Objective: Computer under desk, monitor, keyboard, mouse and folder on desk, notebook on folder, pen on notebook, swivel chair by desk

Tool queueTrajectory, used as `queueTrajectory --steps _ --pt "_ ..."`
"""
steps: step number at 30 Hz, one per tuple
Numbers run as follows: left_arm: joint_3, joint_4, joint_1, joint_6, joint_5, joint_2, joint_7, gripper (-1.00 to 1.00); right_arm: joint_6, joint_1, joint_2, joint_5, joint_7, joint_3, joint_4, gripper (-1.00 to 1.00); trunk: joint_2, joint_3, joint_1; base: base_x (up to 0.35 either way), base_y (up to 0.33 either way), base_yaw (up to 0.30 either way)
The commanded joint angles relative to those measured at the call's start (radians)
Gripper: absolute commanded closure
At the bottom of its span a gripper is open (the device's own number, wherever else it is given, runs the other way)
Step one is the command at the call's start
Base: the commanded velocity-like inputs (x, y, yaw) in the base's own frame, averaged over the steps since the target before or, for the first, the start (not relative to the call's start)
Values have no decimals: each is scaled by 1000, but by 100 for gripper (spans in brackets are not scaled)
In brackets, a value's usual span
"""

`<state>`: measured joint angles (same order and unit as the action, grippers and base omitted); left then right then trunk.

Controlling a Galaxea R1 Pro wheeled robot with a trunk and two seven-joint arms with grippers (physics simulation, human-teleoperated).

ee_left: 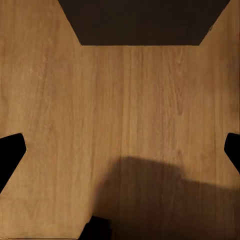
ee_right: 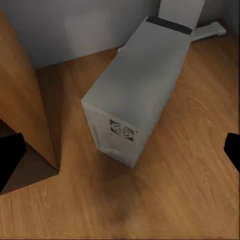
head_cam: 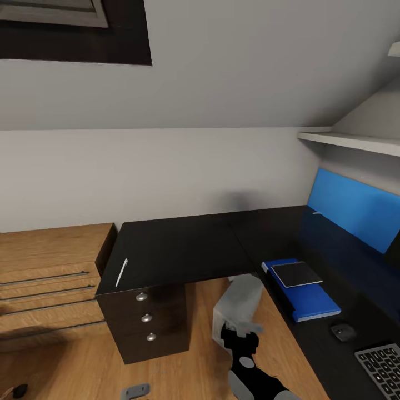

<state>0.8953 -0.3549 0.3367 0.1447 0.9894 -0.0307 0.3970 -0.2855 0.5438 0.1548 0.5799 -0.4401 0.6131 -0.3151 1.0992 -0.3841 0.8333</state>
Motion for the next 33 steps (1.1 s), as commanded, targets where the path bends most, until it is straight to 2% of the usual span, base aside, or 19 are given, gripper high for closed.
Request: queueTrajectory --steps 1,3,9,11,17,22,33 --pt "9 18 1 4 10 2 5 -100 -19 1 2 10 4 10 35 -100 1 -1 0 0 252 0" --pt "10 54 1 4 11 13 5 -100 -33 1 5 9 30 10 86 -100 1 -1 0 0 144 0" --pt "10 110 1 4 11 25 4 -100 -41 -1 7 10 72 10 139 -100 1 -1 0 0 49 0" --pt "10 116 1 4 11 27 4 -100 -42 -1 7 11 76 10 148 -100 1 -1 0 0 14 0" --pt "14 115 0 17 7 56 6 -100 -34 0 9 0 83 28 182 -100 1 -1 0 0 0 0" --pt "13 115 0 17 5 61 5 -100 -51 -4 4 -2 59 28 210 -100 -34 15 -19 0 0 0" --pt "13 116 -1 18 6 63 4 -100 -59 -5 3 -2 57 30 231 -100 -111 49 -61 0 0 0"
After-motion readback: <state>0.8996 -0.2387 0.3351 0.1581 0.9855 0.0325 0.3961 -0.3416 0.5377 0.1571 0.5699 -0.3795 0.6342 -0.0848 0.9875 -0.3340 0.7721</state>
